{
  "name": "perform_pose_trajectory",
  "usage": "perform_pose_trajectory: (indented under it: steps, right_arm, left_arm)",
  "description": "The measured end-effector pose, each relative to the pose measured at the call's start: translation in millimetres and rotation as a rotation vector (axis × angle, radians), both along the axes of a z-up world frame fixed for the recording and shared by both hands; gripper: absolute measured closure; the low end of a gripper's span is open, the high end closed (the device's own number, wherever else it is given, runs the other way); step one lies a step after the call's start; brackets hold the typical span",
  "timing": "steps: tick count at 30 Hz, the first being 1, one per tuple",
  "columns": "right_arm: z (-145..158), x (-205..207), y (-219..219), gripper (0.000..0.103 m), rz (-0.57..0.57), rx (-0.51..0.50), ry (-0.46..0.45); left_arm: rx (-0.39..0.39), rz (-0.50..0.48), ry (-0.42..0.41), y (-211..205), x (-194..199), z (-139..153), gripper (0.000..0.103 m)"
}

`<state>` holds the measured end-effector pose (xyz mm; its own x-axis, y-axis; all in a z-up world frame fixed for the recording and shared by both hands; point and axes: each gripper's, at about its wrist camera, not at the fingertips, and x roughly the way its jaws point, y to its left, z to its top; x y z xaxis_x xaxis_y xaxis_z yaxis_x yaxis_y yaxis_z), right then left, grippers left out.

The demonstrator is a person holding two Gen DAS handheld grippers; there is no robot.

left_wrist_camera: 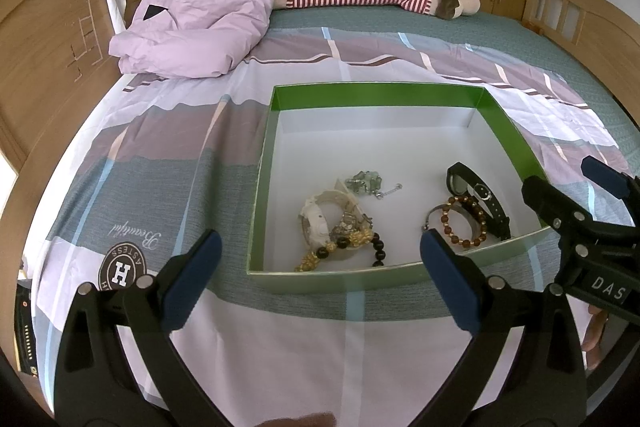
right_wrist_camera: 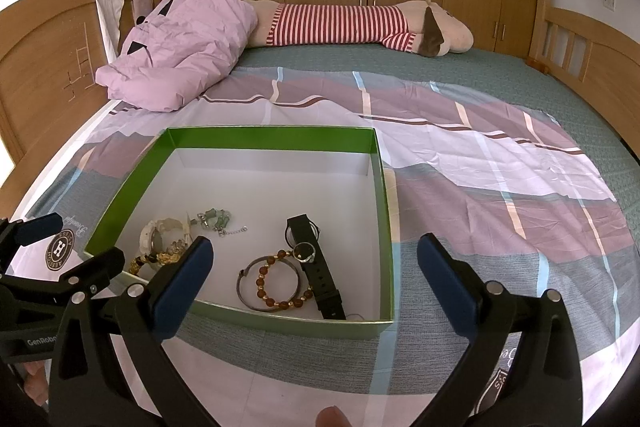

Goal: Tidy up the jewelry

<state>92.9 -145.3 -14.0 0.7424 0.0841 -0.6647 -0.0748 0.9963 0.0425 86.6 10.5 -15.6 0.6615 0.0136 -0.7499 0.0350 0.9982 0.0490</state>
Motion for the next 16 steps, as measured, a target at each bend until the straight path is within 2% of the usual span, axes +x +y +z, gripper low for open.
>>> perform_pose_trajectory:
  steps: [16]
  right_arm:
    - [-1.0, 0.2, -0.5, 0.001, 0.005, 0.003, 0.000]
  left_arm:
    - [-0.018, 0.019, 0.006, 2.7, -1.6, 2.2, 0.002]
